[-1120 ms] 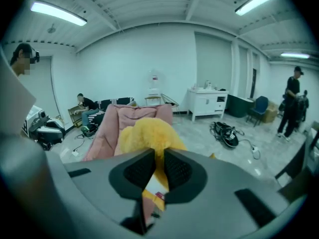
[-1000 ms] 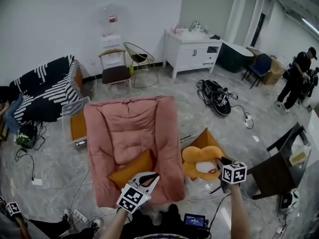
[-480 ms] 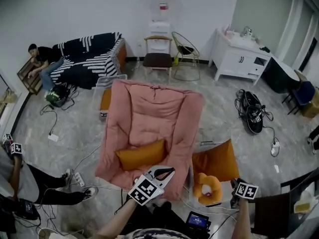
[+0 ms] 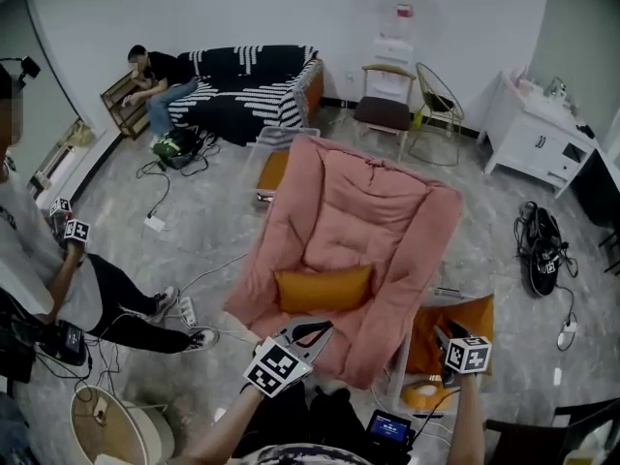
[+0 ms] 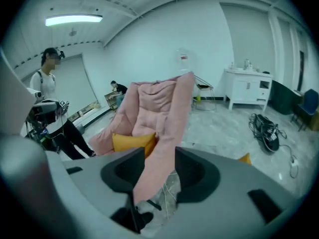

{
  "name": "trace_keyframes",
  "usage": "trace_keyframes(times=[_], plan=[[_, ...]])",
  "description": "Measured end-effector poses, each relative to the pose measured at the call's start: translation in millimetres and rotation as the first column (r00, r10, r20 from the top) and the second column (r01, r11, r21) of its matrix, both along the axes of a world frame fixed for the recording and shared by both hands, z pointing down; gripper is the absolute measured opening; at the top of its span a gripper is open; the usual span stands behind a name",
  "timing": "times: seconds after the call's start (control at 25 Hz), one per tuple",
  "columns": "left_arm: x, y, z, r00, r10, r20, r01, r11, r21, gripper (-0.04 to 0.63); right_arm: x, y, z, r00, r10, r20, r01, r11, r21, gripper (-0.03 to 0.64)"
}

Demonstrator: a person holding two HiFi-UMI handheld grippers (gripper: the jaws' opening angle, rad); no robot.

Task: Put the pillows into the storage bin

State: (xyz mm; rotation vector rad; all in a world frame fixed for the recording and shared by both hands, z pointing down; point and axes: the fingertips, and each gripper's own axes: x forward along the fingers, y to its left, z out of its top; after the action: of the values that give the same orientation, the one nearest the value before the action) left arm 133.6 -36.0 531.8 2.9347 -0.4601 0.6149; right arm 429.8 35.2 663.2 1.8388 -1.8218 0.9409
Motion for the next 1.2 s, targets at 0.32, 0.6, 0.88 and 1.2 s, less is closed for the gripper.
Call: trace_keyframes(times=[0.32,0.6,0.88,1.2], plan=[[-83.7,-47.4,6.6,0.986,-0.169,0.01,0.169,0.986,-0.011,0.012,-128.2,-123.1,5.2,0.96,-0.28,0.025,0.279,0.96,0.032,0.192],[-140.3,-110.2,29.4,0.975,-0.22,0.039,0.222,0.974,-0.043,0.012,-242.3,-204.1,39.3,0.901,-0.429,0.067,0.431,0.902,-0.013,0.192],[-181.1,-170.4,51.6,0.98,-0.183,0.077,0.189,0.979,-0.077,0.012,-333.9,-269.8,95.6,0.837,-0.539,0.095,0.547,0.831,-0.104,0.194],[-217.7,-222.1,85.9,0.979,-0.161,0.125,0.176,0.976,-0.125,0.012,-403.7,-317.7,172.8,0.762,-0.637,0.116,0.644,0.729,-0.231,0.222]])
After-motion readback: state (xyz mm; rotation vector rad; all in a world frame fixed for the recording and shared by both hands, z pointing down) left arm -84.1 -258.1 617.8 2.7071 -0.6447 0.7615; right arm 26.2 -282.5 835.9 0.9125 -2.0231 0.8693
